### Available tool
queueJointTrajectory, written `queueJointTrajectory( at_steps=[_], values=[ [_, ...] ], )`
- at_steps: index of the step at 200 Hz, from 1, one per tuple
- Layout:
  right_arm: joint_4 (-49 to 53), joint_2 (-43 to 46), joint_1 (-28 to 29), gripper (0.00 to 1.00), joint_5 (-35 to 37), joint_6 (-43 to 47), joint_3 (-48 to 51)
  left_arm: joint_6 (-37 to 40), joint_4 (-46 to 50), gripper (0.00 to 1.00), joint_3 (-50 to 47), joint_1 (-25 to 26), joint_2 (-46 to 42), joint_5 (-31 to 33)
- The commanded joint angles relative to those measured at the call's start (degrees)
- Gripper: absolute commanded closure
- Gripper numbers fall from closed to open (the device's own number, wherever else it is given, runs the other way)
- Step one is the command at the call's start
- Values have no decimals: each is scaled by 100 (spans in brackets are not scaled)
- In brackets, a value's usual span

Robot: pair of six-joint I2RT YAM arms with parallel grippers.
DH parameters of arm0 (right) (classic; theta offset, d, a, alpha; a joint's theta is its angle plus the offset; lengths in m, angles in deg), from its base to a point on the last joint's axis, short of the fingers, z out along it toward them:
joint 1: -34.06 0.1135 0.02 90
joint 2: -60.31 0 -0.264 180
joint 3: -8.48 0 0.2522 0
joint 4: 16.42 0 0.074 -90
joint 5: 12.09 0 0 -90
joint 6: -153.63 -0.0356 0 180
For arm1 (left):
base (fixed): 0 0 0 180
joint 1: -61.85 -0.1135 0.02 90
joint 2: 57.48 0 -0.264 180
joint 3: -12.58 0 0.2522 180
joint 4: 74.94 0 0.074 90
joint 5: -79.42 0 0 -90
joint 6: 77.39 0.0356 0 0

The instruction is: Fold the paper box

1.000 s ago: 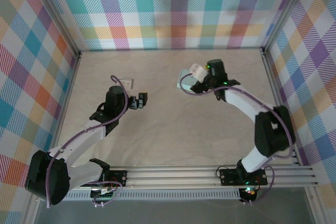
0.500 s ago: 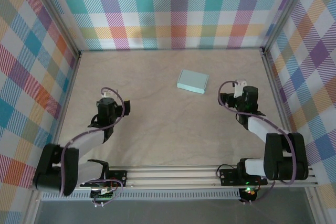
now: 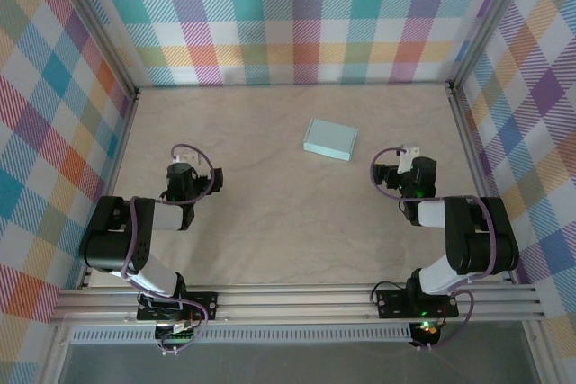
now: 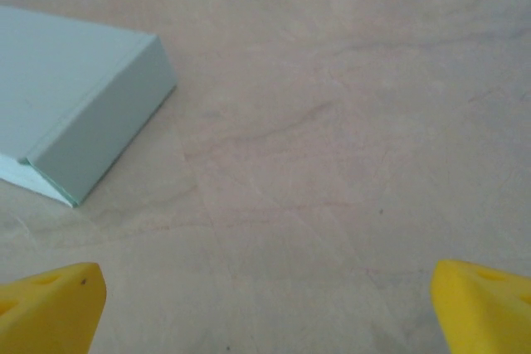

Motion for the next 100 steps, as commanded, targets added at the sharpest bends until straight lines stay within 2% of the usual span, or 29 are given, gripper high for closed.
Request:
queueJointTrajectory(
  at_steps=[1,100],
  values=[
    [-450,-16,-44,0,-145,-105,-20,-47,-342,0,97,-32,-6,-140],
    [-457,-17,-47,0,-146,-97,-20,-47,-325,0,99,-14,-4,-127]
  ],
)
